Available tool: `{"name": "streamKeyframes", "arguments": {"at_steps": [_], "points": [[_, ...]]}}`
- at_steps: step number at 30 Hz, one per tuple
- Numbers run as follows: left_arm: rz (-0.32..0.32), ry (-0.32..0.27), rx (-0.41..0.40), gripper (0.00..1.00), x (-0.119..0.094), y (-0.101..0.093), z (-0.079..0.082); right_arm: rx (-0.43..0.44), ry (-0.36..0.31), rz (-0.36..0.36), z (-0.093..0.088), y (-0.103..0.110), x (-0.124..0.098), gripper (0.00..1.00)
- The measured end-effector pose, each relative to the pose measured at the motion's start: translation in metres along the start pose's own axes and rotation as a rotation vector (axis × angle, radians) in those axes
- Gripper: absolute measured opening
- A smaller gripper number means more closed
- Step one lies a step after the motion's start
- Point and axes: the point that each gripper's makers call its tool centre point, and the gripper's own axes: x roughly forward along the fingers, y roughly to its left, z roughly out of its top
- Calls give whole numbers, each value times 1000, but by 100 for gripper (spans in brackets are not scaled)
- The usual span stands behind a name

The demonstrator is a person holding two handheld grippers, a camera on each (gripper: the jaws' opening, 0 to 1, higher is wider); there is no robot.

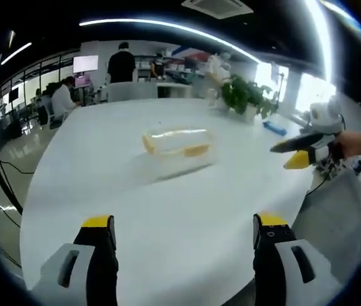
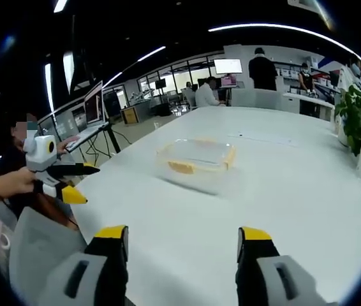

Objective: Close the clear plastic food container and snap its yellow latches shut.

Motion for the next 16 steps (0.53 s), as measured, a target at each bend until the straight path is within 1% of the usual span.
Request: {"name": "streamKeyframes", "arguments": {"at_steps": [16], "points": [[-6, 12, 8, 86, 1, 0, 1, 8, -5, -9, 0, -2, -2, 68]]}}
